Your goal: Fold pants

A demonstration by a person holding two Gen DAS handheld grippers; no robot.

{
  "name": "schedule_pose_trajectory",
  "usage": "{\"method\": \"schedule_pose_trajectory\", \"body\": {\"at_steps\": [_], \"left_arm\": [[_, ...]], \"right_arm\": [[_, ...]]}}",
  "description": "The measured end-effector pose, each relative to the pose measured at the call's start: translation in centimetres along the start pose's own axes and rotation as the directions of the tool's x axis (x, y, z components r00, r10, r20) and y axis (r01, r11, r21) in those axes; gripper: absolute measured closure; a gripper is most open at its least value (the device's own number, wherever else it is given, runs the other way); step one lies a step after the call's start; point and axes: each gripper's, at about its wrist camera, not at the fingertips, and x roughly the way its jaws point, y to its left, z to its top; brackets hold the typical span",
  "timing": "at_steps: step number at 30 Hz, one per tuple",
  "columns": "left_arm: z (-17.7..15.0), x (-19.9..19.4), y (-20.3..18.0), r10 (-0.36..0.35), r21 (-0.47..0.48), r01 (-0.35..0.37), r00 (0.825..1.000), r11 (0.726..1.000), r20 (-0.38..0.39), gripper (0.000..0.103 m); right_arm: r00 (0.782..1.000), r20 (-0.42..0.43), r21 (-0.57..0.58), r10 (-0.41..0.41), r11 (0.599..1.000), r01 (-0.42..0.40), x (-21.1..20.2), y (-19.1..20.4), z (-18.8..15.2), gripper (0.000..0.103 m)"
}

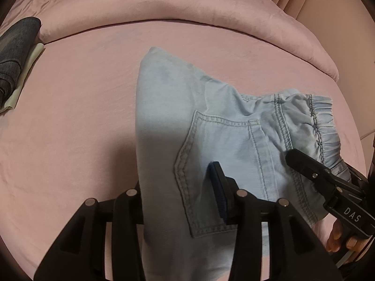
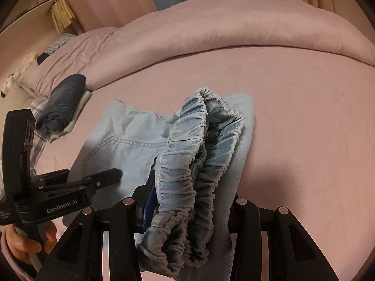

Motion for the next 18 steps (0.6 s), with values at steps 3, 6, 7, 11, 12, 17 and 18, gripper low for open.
{"method": "schedule_pose_trajectory", "body": {"at_steps": [3, 6, 7, 11, 12, 17, 18], "left_arm": [[-0.03, 0.00, 0.09, 0.005, 0.003, -0.005, 1.000, 1.000, -0.001, 0.057], [0.05, 0.07, 0.24, 0.008, 0.003, -0.008, 1.000, 1.000, -0.004, 0.055], [0.07, 0.09, 0.28, 0.011, 0.004, -0.011, 1.000, 1.000, -0.004, 0.053], [0.19, 0.21, 0.27, 0.023, 0.007, -0.023, 1.000, 1.000, -0.007, 0.050], [0.19, 0.22, 0.29, 0.026, 0.007, -0.026, 1.000, 1.000, -0.008, 0.049], [0.13, 0.22, 0.26, 0.039, 0.014, -0.038, 0.999, 0.999, -0.009, 0.048], [0.13, 0.23, 0.27, 0.040, 0.016, -0.040, 0.999, 0.999, -0.010, 0.048]], "right_arm": [[1.000, -0.003, 0.004, 0.000, 1.000, 0.000, 0.08, -0.18, -0.08, 0.060], [1.000, -0.008, 0.005, -0.002, 1.000, 0.002, 0.17, -0.50, -0.03, 0.059], [1.000, -0.010, 0.007, -0.004, 1.000, 0.004, 0.18, -0.58, -0.07, 0.059], [1.000, -0.016, 0.013, -0.006, 1.000, 0.006, 0.36, -0.71, -0.08, 0.058], [1.000, -0.016, 0.013, -0.006, 1.000, 0.007, 0.39, -0.77, -0.07, 0.058], [1.000, -0.018, 0.013, -0.010, 1.000, 0.010, 0.44, -0.98, -0.14, 0.056], [1.000, -0.018, 0.014, -0.010, 1.000, 0.011, 0.48, -0.94, -0.13, 0.055]]}}
